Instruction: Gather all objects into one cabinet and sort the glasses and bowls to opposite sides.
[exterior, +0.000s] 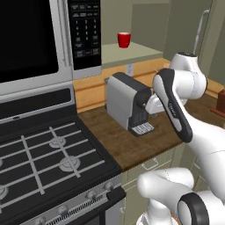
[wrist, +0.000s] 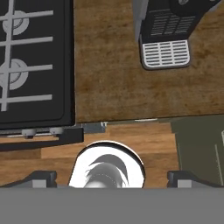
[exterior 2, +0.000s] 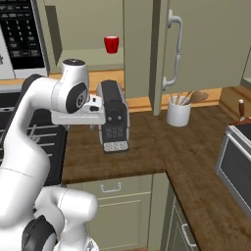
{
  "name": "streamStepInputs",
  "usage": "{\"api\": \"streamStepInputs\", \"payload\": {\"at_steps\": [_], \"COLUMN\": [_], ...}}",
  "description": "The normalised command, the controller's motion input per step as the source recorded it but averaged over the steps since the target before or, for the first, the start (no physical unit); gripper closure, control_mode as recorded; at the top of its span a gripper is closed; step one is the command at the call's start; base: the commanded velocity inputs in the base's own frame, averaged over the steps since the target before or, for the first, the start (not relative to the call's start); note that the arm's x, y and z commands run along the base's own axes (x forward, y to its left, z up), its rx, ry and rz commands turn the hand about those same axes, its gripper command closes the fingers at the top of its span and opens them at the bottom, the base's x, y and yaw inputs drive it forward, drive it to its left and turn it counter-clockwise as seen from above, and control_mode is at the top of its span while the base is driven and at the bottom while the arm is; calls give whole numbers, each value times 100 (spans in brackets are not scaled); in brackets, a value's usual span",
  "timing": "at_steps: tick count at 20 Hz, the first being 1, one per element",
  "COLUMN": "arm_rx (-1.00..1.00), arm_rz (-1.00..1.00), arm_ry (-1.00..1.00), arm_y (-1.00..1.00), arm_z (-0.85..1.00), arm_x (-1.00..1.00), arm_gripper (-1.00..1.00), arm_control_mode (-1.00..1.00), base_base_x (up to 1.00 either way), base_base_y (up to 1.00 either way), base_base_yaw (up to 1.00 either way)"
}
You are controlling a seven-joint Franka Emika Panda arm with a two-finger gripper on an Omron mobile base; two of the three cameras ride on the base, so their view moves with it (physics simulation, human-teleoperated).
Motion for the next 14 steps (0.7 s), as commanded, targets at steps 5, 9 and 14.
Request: {"api": "streamStepInputs", "payload": {"at_steps": [5, 9, 14], "arm_rx": [0, 0, 0], "arm_rz": [0, 0, 0], "arm_ry": [0, 0, -13], "arm_y": [0, 0, 0], "arm_z": [0, 0, 11], "arm_x": [0, 0, -5], "arm_gripper": [-100, -100, -100], "arm_control_mode": [100, 100, -100], "base_base_x": [0, 0, 0], "base_base_y": [0, 5, 1], "base_base_yaw": [0, 0, 0]}}
